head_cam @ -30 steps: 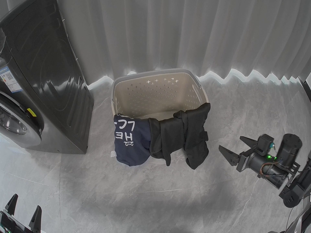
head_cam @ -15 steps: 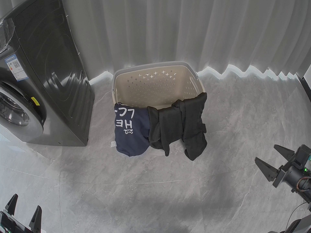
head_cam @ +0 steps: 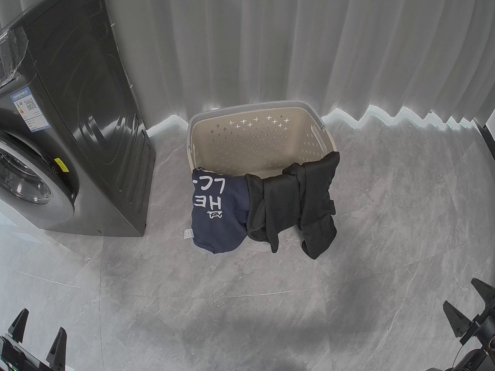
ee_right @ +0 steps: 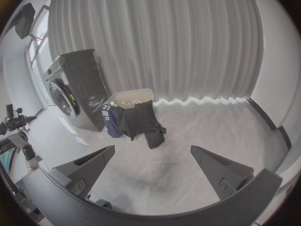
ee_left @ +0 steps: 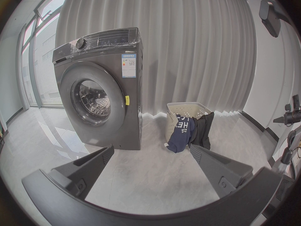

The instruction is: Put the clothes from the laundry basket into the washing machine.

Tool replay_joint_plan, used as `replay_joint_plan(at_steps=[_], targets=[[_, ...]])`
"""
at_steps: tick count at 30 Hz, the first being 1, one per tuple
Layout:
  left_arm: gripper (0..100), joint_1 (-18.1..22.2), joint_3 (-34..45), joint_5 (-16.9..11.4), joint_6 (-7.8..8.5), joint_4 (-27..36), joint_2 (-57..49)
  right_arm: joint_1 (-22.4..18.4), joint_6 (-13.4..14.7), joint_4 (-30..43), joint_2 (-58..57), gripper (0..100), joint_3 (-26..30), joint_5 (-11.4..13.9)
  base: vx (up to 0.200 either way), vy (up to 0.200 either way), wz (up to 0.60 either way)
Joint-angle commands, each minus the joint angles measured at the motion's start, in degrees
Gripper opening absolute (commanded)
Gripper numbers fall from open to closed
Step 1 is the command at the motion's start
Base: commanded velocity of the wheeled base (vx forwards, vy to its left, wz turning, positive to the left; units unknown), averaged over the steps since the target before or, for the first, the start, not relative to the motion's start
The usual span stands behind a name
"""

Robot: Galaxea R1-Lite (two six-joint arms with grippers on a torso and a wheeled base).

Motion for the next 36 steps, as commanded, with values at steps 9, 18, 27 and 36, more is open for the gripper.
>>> replay_joint_plan(at_steps=[9,18,27,36], targets=[[100,-0.02,0.92,0.0,-0.13,-0.01,-1.04,-14.19,-2.75,16.6,-24.81,100,0.81,5.03,0.2,0.0,0.0],[100,-0.02,0.92,0.0,-0.13,-0.01,-1.04,-14.54,-0.91,16.34,-24.81,100,0.72,1.26,0.2,0.0,0.0],[100,-0.02,0.92,0.0,0.14,-0.01,-1.04,-14.54,-2.31,15.64,-24.81,100,0.99,3.1,0.0,-0.067,0.0],[100,-0.02,0.92,0.0,-0.13,-0.01,-1.04,-14.54,-2.23,15.64,-24.81,100,0.99,3.1,0.0,-0.133,0.0]])
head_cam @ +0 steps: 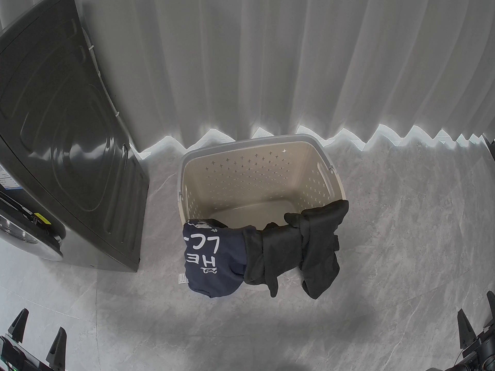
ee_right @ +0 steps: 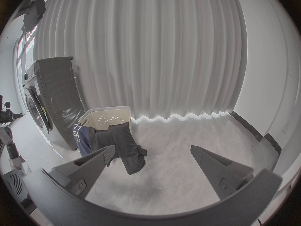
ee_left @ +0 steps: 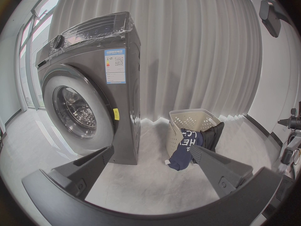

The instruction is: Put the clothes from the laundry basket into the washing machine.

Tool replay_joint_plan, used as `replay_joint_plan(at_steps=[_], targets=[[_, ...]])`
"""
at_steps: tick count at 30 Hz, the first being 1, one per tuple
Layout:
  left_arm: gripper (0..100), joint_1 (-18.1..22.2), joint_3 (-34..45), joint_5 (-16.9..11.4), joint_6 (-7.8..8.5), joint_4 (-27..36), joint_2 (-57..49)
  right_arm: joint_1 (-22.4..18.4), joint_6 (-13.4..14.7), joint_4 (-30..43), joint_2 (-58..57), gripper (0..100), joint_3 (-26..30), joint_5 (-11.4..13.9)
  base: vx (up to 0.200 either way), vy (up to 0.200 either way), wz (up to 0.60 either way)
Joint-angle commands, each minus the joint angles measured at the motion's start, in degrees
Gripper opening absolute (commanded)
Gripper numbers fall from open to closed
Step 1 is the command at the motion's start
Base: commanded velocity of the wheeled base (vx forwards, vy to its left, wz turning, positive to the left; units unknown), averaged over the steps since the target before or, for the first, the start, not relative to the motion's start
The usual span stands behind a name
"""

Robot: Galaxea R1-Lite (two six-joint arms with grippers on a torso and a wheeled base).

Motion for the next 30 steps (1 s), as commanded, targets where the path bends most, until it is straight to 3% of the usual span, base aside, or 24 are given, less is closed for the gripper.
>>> replay_joint_plan(at_steps=[1,3,30], targets=[[100,0.0,0.92,0.0,0.03,0.02,-1.04,0.04,0.03,0.0,-0.71,100,1.01,-0.02,0.0,0.0,0.0],[100,0.0,0.92,0.0,0.03,0.02,-1.04,-0.04,-0.06,0.0,-0.71,100,1.01,-0.02,0.0,0.0,0.0],[100,0.0,0.92,0.0,-0.05,0.02,-1.04,-0.04,-0.06,0.0,-0.71,100,1.01,-0.02,0.2,0.0,0.0]])
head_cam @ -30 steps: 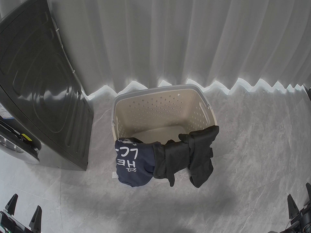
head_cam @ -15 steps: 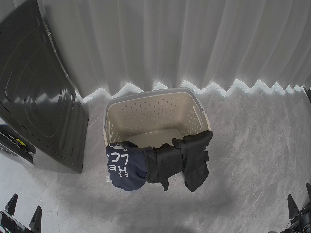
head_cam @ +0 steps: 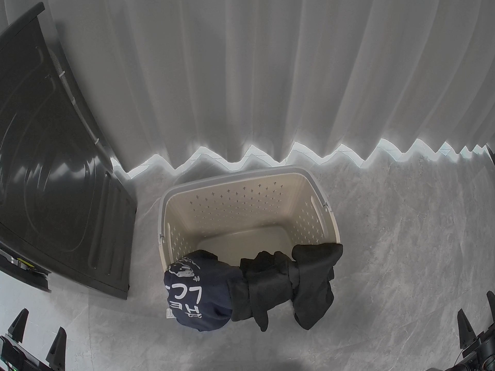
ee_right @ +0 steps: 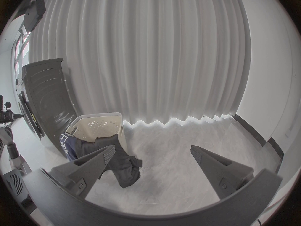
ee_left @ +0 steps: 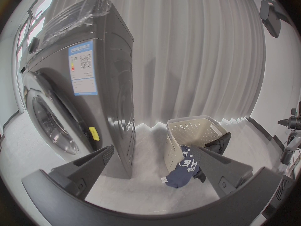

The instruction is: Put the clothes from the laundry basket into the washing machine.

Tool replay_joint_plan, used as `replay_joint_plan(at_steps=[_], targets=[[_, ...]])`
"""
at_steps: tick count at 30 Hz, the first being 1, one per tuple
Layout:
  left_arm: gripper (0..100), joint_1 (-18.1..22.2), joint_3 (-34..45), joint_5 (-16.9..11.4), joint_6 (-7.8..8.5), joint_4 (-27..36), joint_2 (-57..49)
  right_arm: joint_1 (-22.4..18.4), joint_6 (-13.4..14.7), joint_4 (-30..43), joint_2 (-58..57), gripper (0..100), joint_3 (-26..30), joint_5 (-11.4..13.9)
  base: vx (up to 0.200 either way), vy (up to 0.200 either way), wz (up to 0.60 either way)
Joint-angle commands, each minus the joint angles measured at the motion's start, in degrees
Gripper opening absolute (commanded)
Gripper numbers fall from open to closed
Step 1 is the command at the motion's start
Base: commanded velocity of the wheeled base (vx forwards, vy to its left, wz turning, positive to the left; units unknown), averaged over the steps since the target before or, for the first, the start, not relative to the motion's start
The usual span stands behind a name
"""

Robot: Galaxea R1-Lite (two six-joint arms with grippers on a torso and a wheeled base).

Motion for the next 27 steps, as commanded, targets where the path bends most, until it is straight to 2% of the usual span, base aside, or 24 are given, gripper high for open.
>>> replay_joint_plan(at_steps=[1,21,27], targets=[[100,0.0,0.92,0.0,0.01,-0.04,-1.04,-0.04,0.01,0.02,-0.73,100,1.01,-0.02,0.2,0.0,0.0],[100,0.0,0.92,0.0,0.01,0.04,-1.04,-0.04,-0.08,0.02,-0.73,100,1.01,-0.02,0.2,0.0,0.0],[100,0.0,0.92,0.0,0.01,0.04,-1.04,-0.04,-0.08,0.02,-0.73,100,1.01,-0.02,0.0,0.0,0.0]])
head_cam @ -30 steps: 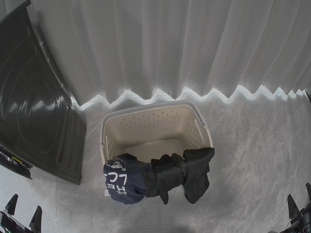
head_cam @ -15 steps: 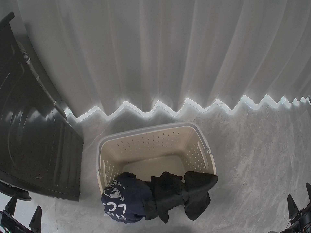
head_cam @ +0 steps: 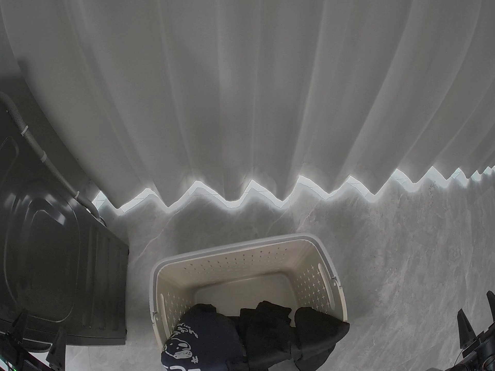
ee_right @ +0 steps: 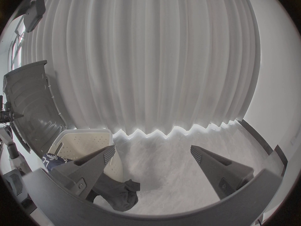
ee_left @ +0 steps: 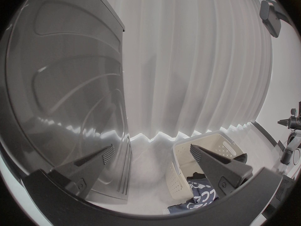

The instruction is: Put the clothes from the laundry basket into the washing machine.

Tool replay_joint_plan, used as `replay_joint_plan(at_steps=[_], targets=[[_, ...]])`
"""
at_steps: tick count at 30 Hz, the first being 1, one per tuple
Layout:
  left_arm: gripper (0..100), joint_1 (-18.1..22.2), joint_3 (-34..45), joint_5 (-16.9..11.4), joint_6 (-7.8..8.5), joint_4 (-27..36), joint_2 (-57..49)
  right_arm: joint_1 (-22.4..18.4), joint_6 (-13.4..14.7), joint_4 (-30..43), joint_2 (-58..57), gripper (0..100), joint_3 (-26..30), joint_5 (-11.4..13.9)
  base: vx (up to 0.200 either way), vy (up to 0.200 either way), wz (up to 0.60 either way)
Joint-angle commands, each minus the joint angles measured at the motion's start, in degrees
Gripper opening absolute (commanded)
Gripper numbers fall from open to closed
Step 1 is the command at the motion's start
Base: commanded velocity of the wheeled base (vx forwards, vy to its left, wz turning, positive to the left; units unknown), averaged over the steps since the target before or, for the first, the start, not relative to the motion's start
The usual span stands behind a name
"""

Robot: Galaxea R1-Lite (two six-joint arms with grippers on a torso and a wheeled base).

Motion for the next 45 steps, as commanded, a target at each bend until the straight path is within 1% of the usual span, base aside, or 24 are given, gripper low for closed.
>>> replay_joint_plan(at_steps=[1,39,45], targets=[[100,0.0,0.92,0.0,-0.08,-0.03,-1.04,-0.04,-0.08,0.04,-0.82,100,1.01,-0.04,0.0,0.0,0.0],[100,0.0,0.92,0.0,0.01,-0.03,-1.04,0.04,0.01,0.04,-0.82,100,1.01,-0.04,0.0,0.0,0.0],[100,0.0,0.92,0.0,-0.08,-0.03,-1.04,-0.04,0.01,0.04,-0.82,100,1.01,-0.04,-0.2,0.0,0.0]])
